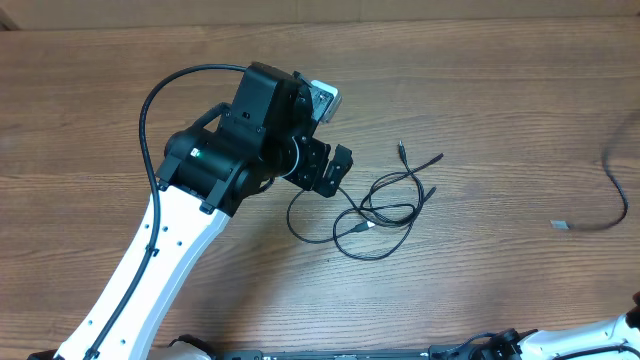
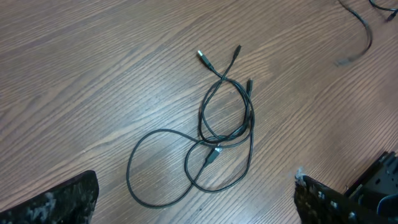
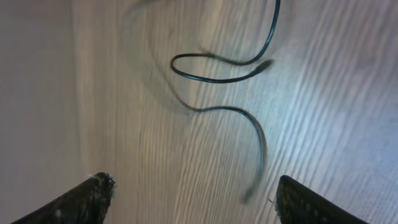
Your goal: Untangle cables
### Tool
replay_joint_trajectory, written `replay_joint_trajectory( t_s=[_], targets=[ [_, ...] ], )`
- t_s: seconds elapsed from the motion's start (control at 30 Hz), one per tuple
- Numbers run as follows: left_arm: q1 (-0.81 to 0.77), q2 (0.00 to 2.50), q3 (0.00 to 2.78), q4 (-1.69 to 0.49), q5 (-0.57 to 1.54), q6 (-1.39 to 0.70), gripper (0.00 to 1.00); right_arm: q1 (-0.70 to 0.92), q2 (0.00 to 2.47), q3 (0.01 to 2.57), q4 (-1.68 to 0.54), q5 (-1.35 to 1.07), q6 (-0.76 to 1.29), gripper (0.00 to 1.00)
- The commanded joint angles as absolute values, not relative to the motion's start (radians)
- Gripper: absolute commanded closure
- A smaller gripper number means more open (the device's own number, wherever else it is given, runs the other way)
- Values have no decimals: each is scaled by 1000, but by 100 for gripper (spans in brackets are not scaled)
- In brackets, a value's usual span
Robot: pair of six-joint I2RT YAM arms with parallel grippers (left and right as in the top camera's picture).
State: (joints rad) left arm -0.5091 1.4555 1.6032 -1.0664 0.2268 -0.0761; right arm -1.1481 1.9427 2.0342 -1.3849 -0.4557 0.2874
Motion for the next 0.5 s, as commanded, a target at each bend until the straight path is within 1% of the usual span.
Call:
replay_joint_trajectory(
  t_s=[0.0,0.17,0.27,0.47],
  targets=[
    [-490,1451,1605,-1065,221,-101,0,-1107,1940,2029,-1403,-529,247,17],
    [-422,1451,1605,-1066,199,-217,0,-937,1940,2029,-1465,-516,168,17],
    [-384,1451,1605,-1074,207,-248,0,-820,1940,2029,-1497,-446,166,17],
    [-380,1451,1605,-1095,210,-286,0,-538,1940,2029,-1494,-472,200,20]
  ],
)
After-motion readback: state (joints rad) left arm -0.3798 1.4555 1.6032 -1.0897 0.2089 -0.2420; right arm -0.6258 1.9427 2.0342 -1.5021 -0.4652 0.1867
